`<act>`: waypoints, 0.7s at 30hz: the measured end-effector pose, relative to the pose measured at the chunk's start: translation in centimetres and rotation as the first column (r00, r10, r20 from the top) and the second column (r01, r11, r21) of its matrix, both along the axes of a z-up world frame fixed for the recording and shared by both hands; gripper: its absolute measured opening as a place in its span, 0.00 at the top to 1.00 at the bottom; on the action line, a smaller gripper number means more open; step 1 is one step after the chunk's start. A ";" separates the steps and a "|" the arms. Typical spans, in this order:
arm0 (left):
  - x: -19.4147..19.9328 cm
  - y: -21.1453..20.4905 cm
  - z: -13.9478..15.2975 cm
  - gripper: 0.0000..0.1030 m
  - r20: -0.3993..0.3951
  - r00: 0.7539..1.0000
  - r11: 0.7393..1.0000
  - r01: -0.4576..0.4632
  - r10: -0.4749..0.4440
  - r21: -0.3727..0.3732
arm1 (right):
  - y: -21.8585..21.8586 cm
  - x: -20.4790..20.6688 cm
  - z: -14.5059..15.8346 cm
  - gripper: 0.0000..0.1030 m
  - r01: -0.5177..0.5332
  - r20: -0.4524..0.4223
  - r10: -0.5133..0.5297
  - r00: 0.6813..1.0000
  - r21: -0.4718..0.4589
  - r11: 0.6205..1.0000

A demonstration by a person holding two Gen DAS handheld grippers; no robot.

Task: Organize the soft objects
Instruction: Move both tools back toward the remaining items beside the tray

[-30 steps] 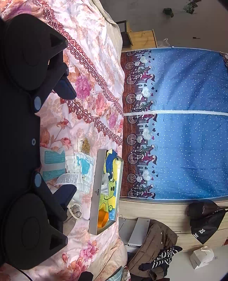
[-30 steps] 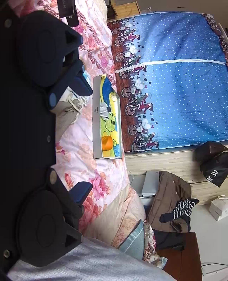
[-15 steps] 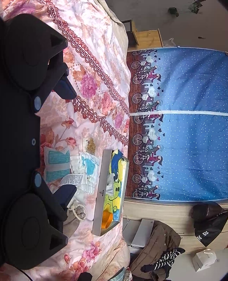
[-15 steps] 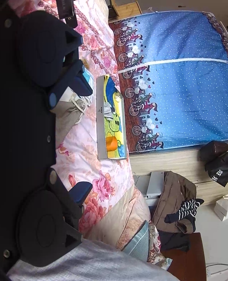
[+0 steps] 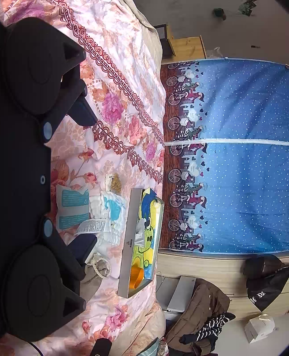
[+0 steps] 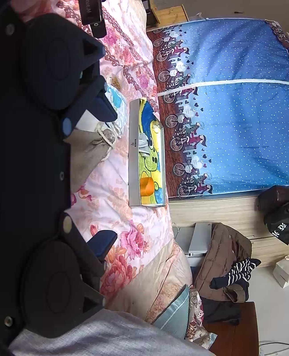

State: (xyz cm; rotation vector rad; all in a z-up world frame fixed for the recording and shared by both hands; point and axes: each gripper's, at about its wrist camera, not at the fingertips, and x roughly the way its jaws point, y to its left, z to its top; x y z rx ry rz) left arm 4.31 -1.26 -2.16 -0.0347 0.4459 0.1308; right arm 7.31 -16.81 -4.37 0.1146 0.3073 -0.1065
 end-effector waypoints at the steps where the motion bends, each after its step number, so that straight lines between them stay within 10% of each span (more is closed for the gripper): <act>1: 0.0 0.0 0.0 0.01 0.000 1.000 1.000 0.001 -0.001 0.000 | 0.0 0.0 0.0 0.00 -0.002 -0.003 0.002 1.000 -0.001 1.000; 21: 0.2 -0.7 -0.2 0.01 -0.008 1.000 1.000 0.007 -0.007 -0.011 | 0.5 0.4 -0.1 0.00 -0.045 -0.056 0.043 0.998 -0.050 0.998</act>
